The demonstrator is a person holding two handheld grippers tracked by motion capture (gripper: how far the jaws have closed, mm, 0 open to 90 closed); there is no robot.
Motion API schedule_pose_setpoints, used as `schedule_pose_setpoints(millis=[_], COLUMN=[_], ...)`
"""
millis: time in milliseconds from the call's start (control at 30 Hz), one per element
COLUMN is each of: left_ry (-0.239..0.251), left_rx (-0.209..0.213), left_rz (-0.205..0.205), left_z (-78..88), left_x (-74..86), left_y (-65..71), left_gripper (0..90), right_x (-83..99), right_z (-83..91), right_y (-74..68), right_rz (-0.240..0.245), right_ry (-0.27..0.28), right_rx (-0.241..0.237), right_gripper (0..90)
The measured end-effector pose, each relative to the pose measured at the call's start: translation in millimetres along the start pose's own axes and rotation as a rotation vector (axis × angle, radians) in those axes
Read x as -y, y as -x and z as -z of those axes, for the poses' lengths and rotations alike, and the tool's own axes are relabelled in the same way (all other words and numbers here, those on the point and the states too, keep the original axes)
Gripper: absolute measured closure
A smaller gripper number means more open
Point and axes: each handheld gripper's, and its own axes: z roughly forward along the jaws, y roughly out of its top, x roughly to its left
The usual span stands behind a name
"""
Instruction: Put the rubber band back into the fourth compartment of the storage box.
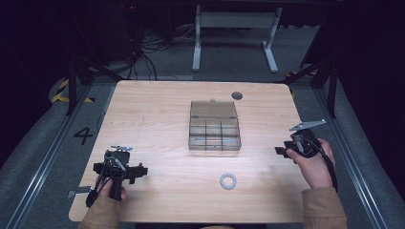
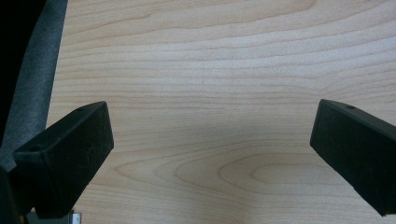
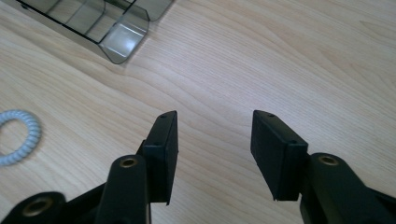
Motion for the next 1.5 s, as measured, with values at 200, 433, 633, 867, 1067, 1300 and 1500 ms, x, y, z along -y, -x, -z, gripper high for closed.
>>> schedule_pose_setpoints(millis=[200,433,633,867,1067,1300,1500], left_ry=[-0.005,-0.006,-0.006,-0.006,-0.012,-0.011,-0.011], left_rx=[0.004,0.011,0.013,0.013,0.017,0.021,0.021], left_rz=[0.006,0.006,0.009,0.007,-0.003,0.001,0.000], left_z=[-0.1,-0.4,-0.6,-1.0,-1.1,-1.4,-1.4], left_x=[-0.2,-0.8,-0.7,-1.1,-1.6,-1.6,-1.7], left_y=[-1.0,-1.8,-2.1,-1.4,-1.4,-0.8,-0.6], left_gripper=[0.0,0.0,0.0,0.0,0.0,0.0,0.0], right_x=[0.5,-3.9,-7.6,-10.4,-13.4,-15.6,-16.3], right_z=[0.2,-5.0,-6.8,-8.3,-7.9,-9.0,-11.7], right_y=[-3.3,-20.2,-33.1,-45.4,-57.2,-67.3,-73.0], right_rz=[0.009,0.079,0.107,0.138,0.171,0.195,0.199], right_ry=[-0.004,-0.041,-0.064,-0.092,-0.097,-0.109,-0.112], right_rx=[-0.049,-0.066,-0.087,-0.107,-0.123,-0.144,-0.165], right_gripper=[65.1,70.5,71.5,71.2,71.5,72.6,72.8])
